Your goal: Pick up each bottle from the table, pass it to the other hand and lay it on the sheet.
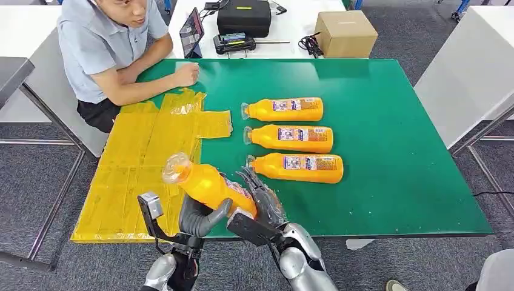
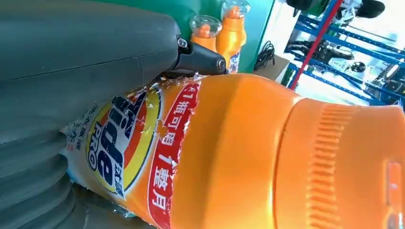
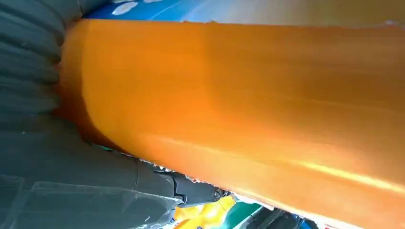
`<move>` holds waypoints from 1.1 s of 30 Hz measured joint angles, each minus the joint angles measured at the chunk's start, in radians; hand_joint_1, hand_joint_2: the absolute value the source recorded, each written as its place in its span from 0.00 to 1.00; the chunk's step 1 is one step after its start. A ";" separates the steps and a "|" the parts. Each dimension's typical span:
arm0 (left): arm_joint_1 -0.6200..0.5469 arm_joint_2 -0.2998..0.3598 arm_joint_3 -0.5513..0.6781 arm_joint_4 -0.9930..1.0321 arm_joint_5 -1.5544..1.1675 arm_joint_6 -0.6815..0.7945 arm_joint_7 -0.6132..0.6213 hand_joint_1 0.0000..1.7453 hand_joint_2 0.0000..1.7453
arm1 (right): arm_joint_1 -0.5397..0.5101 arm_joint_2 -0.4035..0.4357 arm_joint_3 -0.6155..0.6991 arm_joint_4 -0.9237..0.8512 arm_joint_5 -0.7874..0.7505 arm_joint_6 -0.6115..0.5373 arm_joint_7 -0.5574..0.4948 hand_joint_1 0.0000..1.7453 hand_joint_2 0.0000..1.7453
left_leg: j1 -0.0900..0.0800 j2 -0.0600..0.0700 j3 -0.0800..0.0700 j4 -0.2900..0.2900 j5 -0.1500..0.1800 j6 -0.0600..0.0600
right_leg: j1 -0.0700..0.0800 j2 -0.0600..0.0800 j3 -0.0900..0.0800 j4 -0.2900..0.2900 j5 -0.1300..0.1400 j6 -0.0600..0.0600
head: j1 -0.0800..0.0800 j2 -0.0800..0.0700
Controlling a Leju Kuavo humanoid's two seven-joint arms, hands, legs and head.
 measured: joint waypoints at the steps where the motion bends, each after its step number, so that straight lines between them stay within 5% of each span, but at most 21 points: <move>1: 0.000 0.000 0.000 0.000 0.001 0.000 0.000 1.00 1.00 | 0.000 0.000 0.000 0.001 0.000 0.000 0.000 0.00 1.00 | 0.000 0.000 0.000 0.000 0.000 0.000 | 0.000 0.000 0.000 0.000 0.000 0.000 | 0.000 0.000; 9: 0.003 0.000 0.003 -0.029 -0.077 0.036 0.003 1.00 1.00 | 0.000 0.008 -0.002 0.011 -0.014 0.003 -0.009 0.00 1.00 | 0.000 0.000 0.000 0.000 0.000 0.000 | 0.000 0.000 0.000 0.000 0.000 0.000 | 0.000 0.000; 22: 0.023 0.000 0.051 -0.236 -1.127 0.269 0.125 1.00 1.00 | 0.076 0.007 -0.093 -0.048 -0.042 0.002 -0.005 0.00 1.00 | 0.000 -0.001 -0.001 0.000 0.000 0.000 | 0.000 0.000 0.000 0.000 0.000 0.000 | 0.000 0.000; 33: 0.012 0.000 0.079 -0.318 -1.495 0.320 0.213 1.00 1.00 | 0.078 0.016 -0.163 -0.072 -0.045 0.004 -0.024 0.00 1.00 | 0.000 -0.001 0.000 0.000 0.000 0.000 | 0.000 0.000 0.000 0.000 0.000 0.000 | 0.000 0.000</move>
